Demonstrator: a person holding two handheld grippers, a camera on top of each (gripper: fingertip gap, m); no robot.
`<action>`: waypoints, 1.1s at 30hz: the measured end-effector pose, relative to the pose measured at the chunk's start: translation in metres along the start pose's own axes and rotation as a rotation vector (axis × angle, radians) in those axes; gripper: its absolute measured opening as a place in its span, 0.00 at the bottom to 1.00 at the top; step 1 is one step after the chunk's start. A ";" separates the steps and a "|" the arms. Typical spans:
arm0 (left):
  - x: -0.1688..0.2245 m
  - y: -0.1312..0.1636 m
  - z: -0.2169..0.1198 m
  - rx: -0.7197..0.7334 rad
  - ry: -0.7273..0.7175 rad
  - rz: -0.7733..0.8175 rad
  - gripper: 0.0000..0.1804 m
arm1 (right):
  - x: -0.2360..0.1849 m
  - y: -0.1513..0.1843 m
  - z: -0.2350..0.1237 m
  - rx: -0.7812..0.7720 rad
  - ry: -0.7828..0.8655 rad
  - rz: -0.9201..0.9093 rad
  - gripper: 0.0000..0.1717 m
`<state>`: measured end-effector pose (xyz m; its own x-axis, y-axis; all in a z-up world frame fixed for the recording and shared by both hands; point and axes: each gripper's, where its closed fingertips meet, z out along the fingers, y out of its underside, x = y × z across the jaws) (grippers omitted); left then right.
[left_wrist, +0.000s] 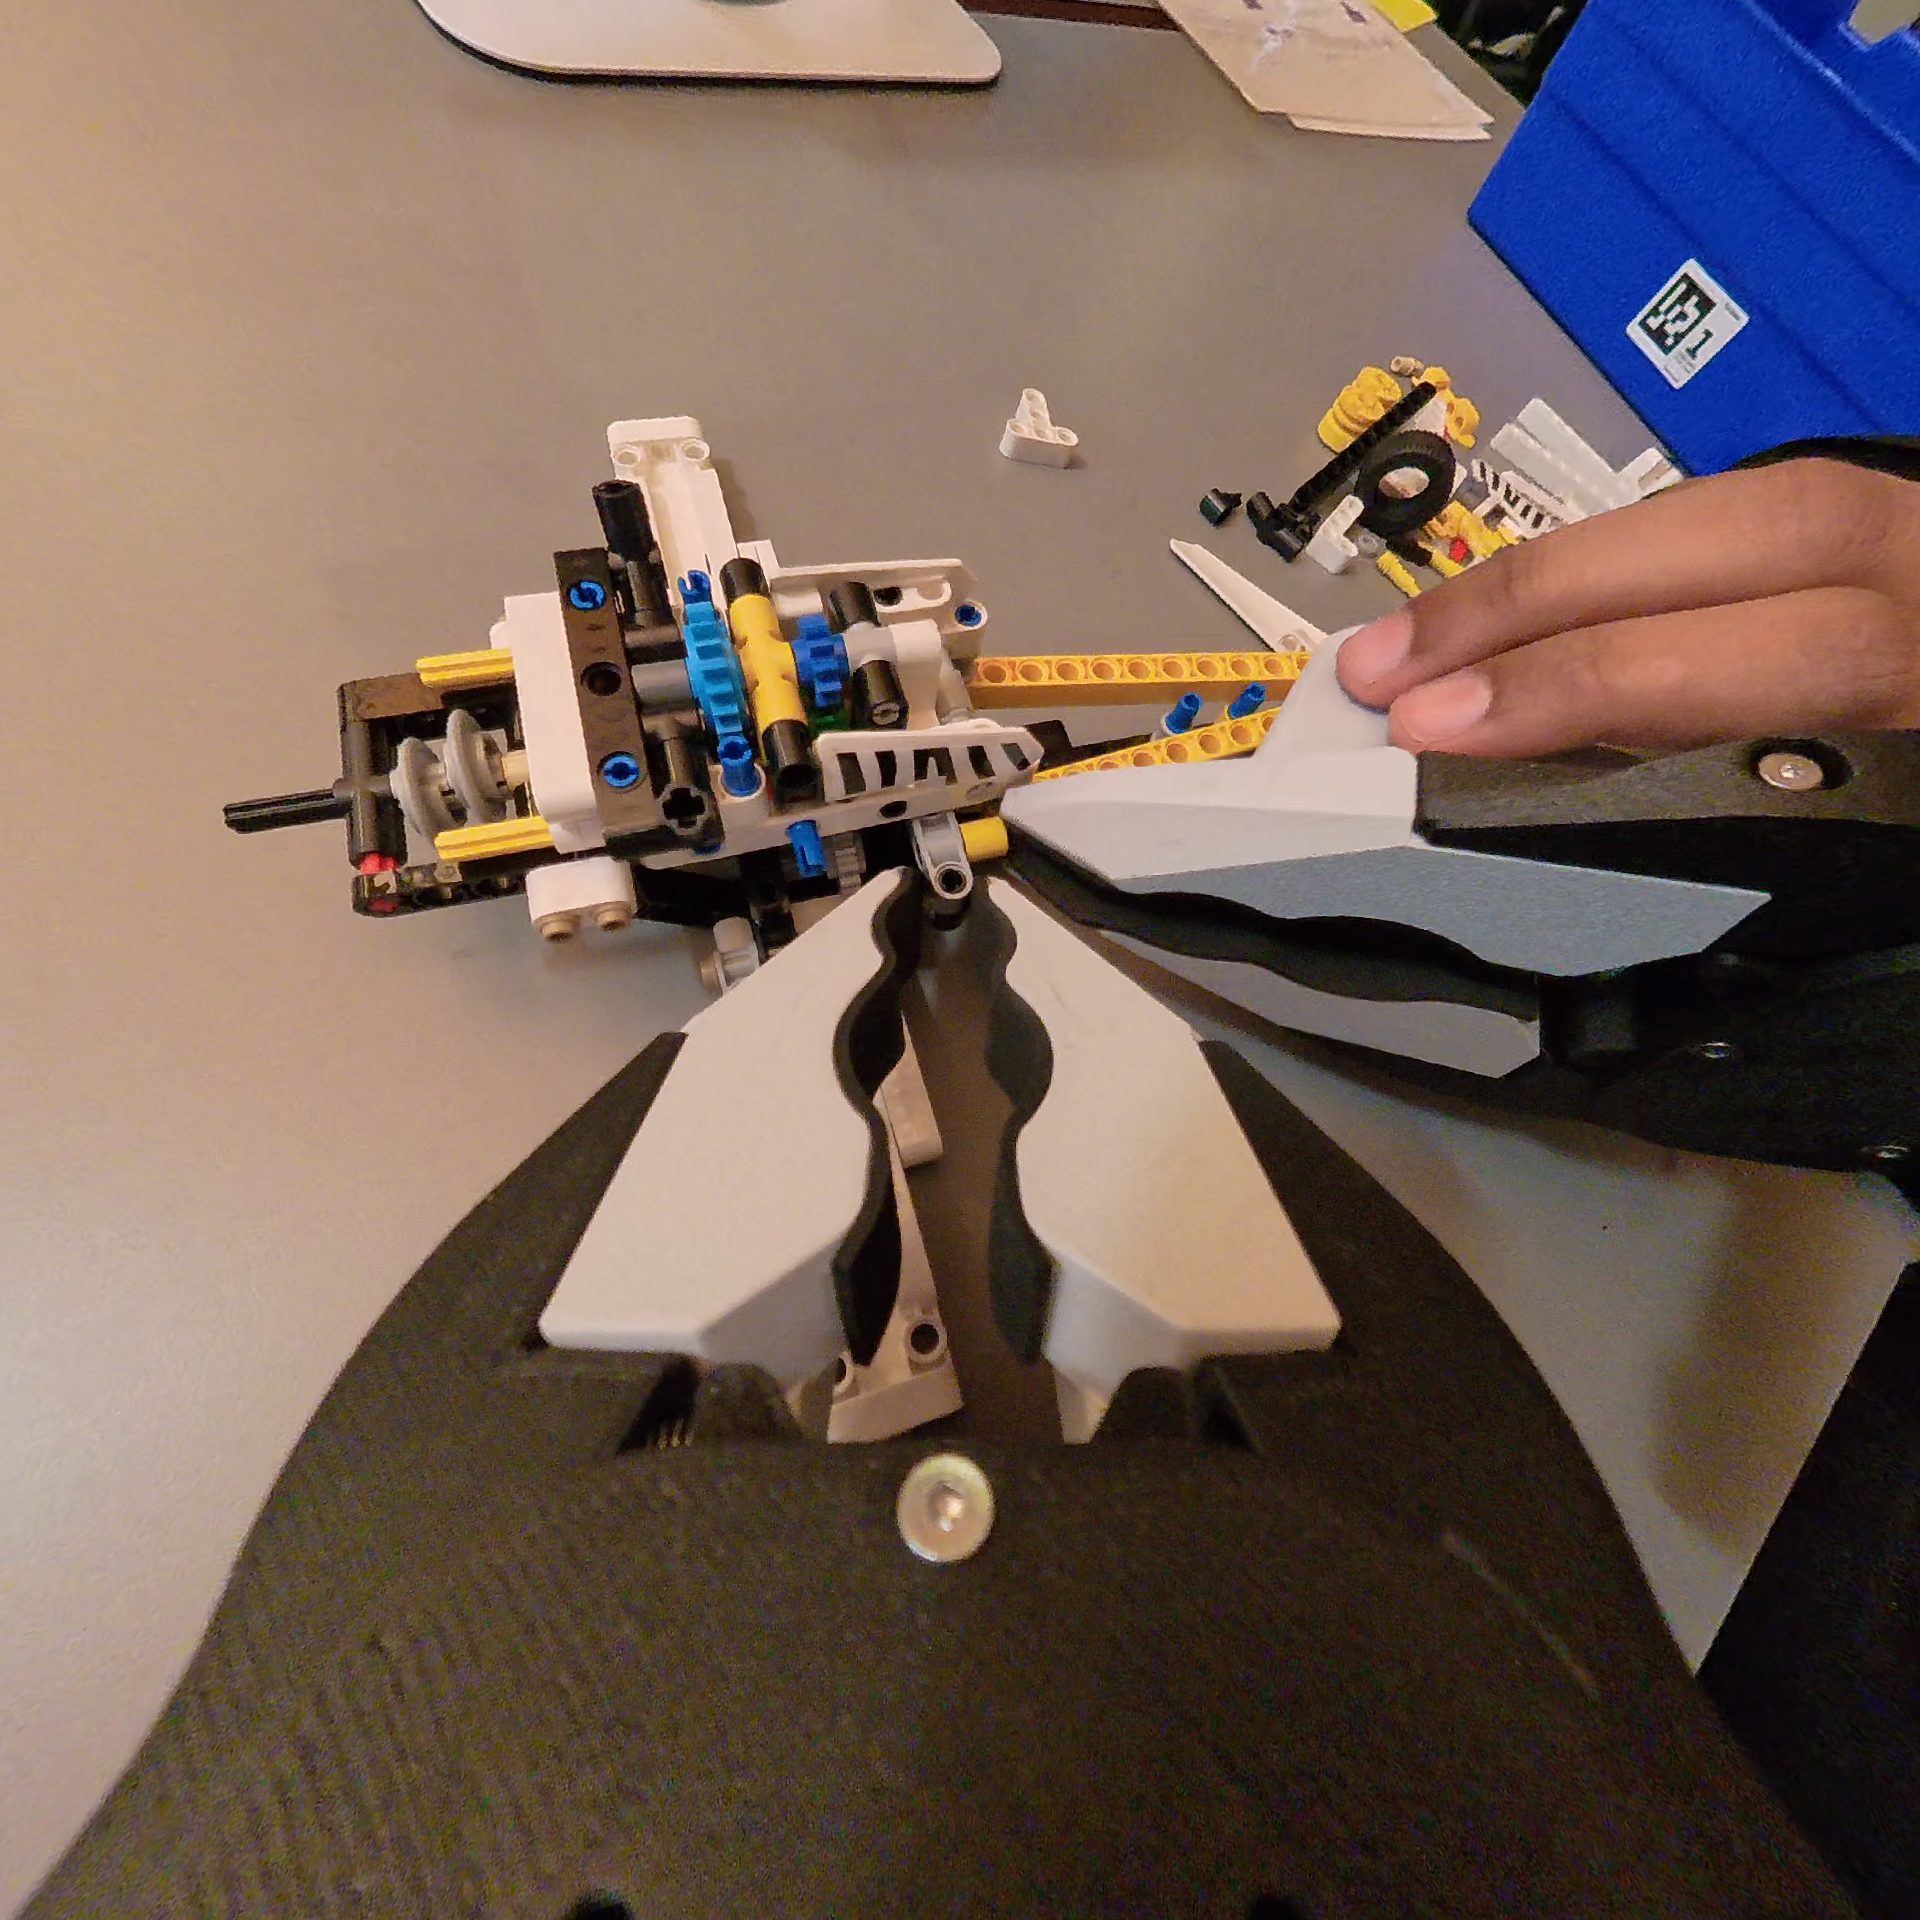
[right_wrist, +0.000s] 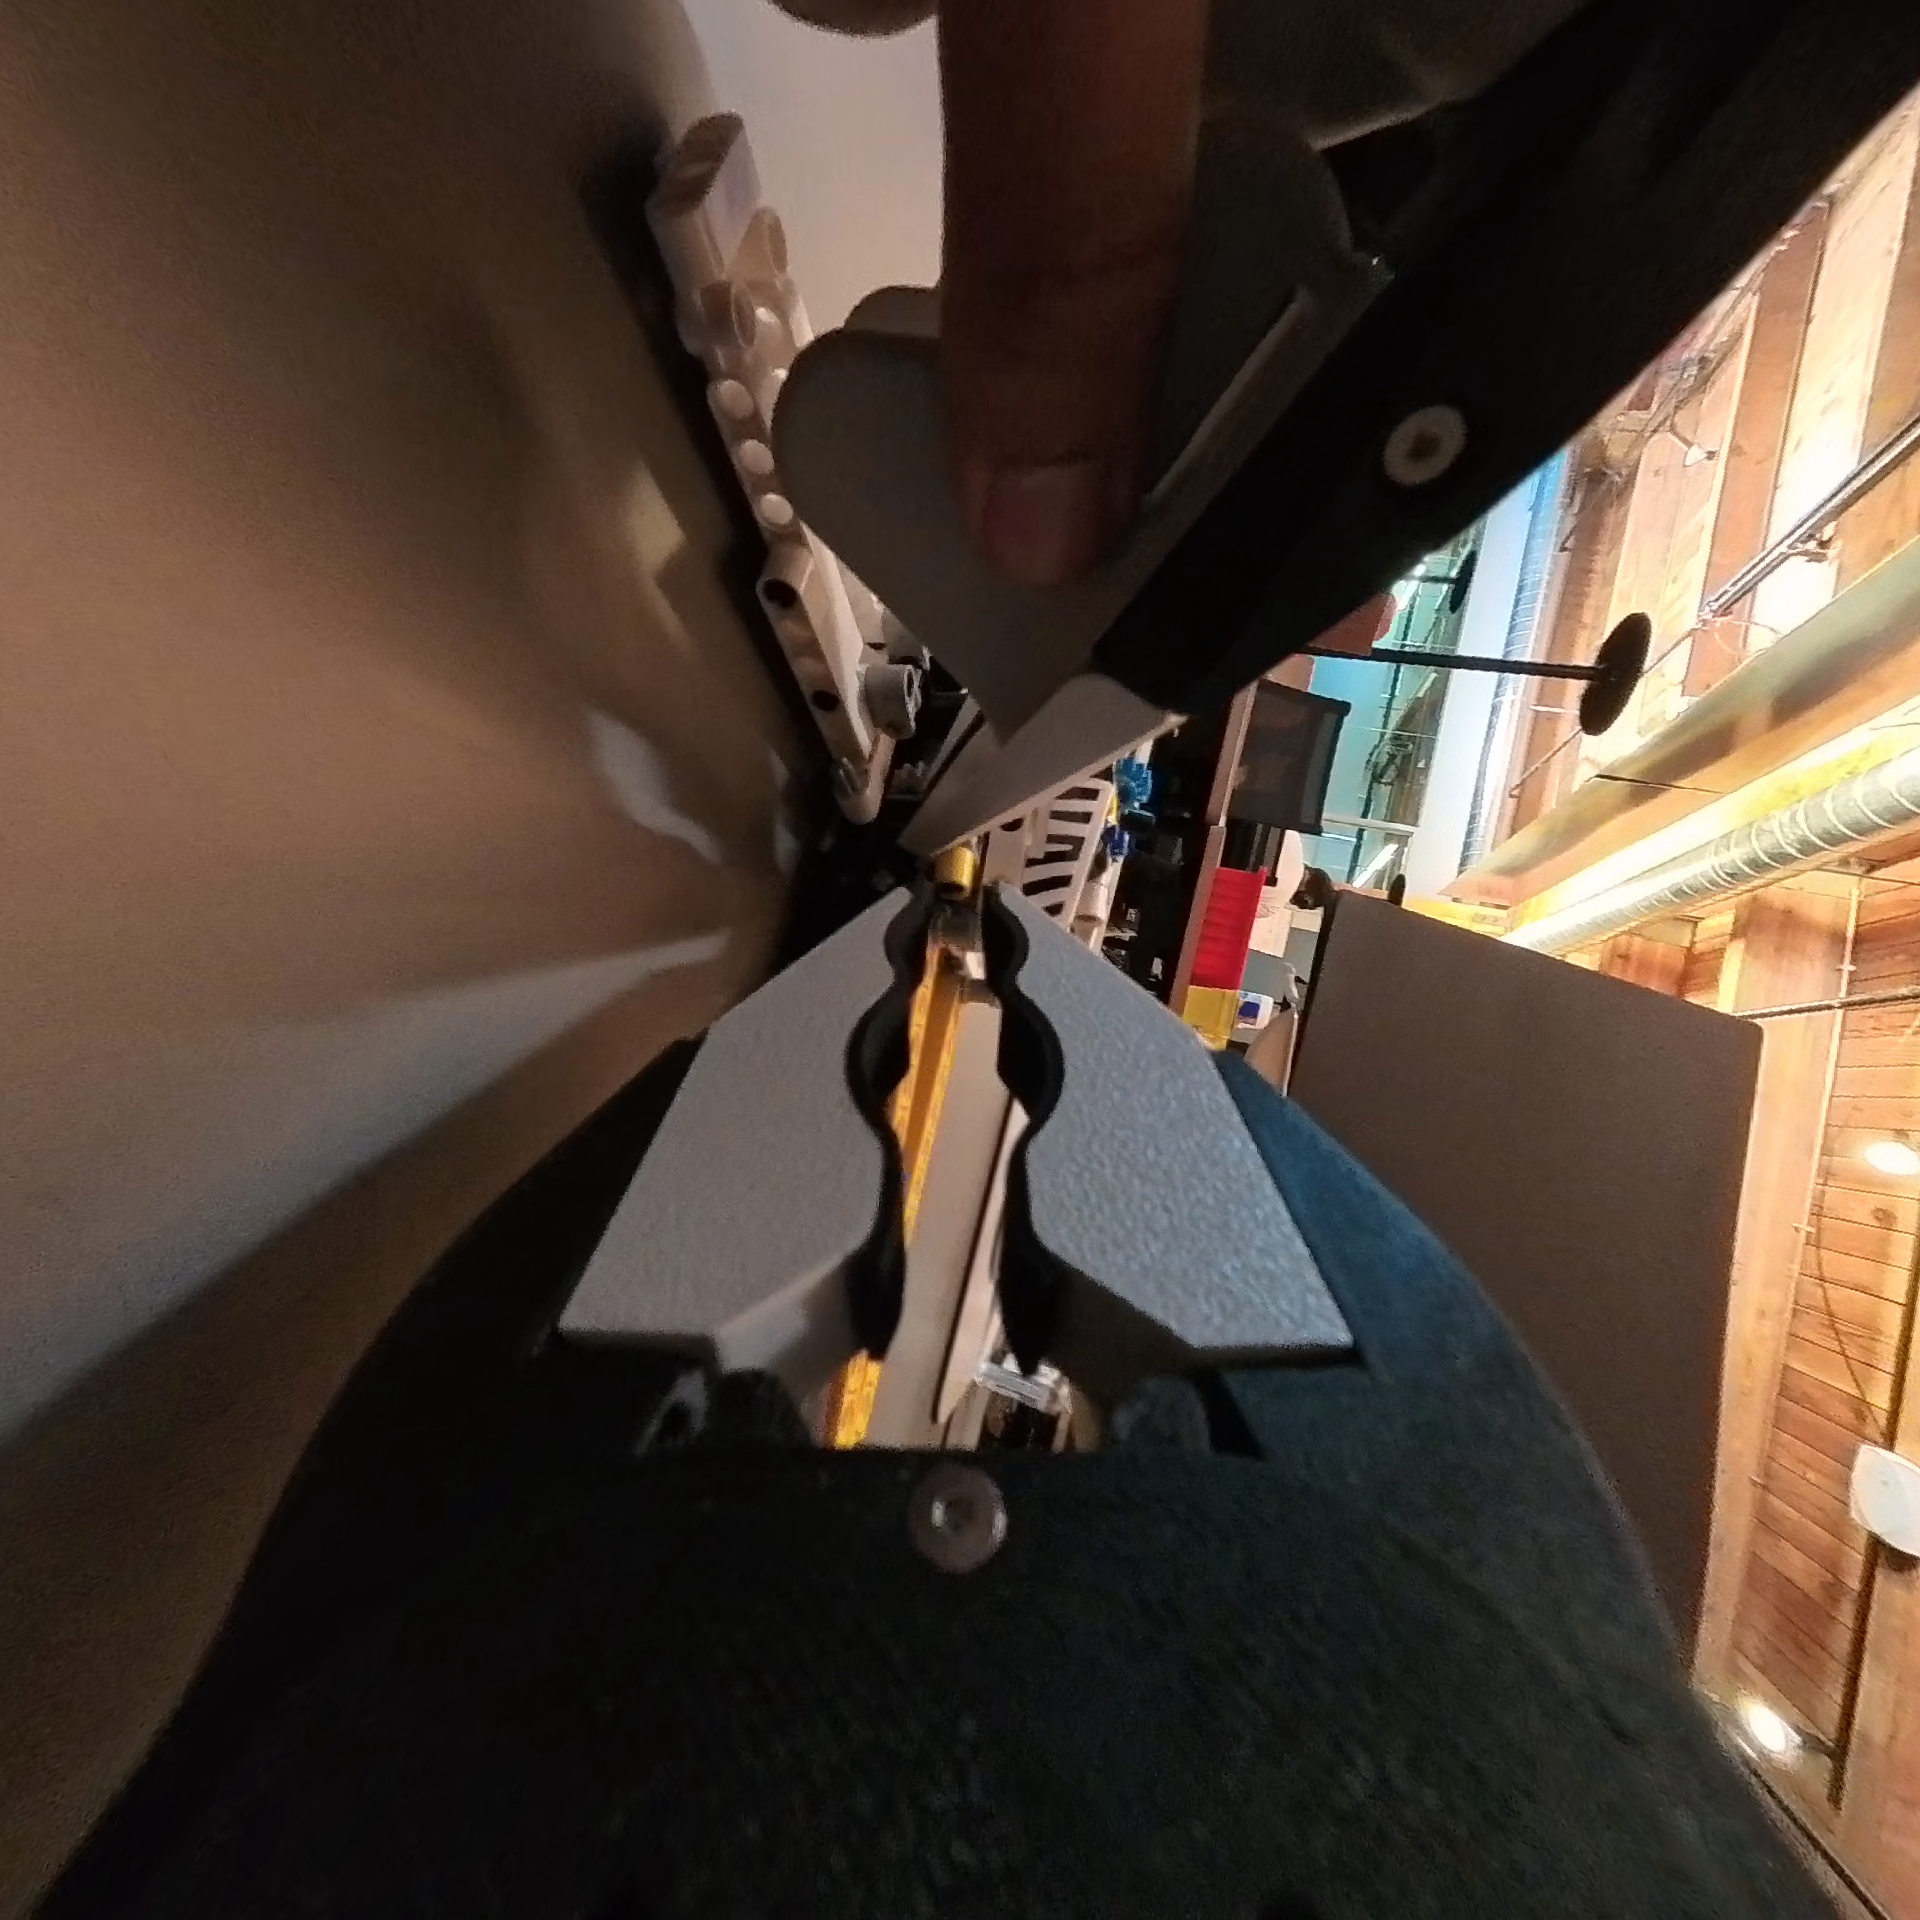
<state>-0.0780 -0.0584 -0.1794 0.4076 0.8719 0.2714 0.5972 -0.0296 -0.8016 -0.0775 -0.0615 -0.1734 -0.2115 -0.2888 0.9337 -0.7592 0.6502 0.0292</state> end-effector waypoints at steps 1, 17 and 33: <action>0.000 0.000 0.000 -0.001 -0.001 0.001 0.02 | 0.000 0.000 0.000 -0.004 0.000 -0.005 0.04; 0.000 -0.001 -0.001 0.005 -0.003 0.008 0.02 | -0.001 -0.002 0.003 -0.035 -0.055 0.063 0.03; -0.012 -0.006 -0.006 0.046 -0.067 -0.015 0.02 | -0.005 0.001 -0.030 -0.080 -0.064 0.299 0.00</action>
<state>-0.0821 -0.0719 -0.1742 0.3505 0.9029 0.2488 0.5703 0.0049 -0.8214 -0.0587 -0.0381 -0.1671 -0.4584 -0.1189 0.8808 -0.6074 0.7654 -0.2128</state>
